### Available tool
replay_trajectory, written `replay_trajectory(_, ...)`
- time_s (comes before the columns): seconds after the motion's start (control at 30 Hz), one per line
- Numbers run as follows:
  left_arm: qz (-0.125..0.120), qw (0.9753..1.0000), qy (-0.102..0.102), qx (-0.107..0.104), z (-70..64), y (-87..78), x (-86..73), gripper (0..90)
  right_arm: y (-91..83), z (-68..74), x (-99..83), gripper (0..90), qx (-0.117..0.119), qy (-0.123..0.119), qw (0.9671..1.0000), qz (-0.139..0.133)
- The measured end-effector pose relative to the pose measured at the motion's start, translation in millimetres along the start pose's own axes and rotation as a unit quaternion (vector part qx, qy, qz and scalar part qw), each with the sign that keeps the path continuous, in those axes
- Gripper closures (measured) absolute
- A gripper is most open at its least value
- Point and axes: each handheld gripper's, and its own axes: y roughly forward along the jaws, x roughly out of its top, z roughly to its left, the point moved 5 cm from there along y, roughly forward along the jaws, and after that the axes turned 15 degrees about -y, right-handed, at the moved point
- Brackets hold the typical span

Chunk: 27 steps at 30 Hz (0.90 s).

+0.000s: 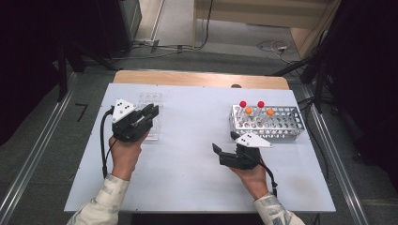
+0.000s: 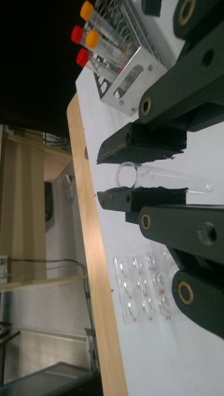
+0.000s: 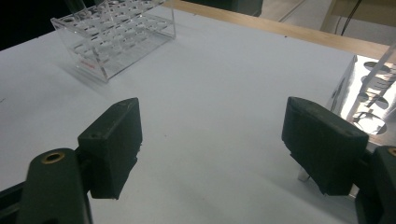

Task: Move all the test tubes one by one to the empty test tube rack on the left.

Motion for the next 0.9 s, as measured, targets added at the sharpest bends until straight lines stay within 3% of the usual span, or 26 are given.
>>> replay_trajectory(0.33,-0.008,0.9996,-0.002,0.026,17.2,-0.6,5.2,77.0,-3.3,-5.5,-1.8,19.4,-0.008,0.002,1.0000,-0.001)
replay_trajectory(0.67,-0.009,0.9993,-0.001,0.036,21.0,3.4,2.7,77.1,-4.8,-6.9,-1.4,19.8,-0.013,0.006,0.9999,-0.004)
replay_trajectory(0.9,-0.005,0.9985,0.014,0.052,23.0,9.1,-5.3,77.0,-5.3,-9.0,-2.2,19.8,-0.015,0.006,0.9999,-0.004)
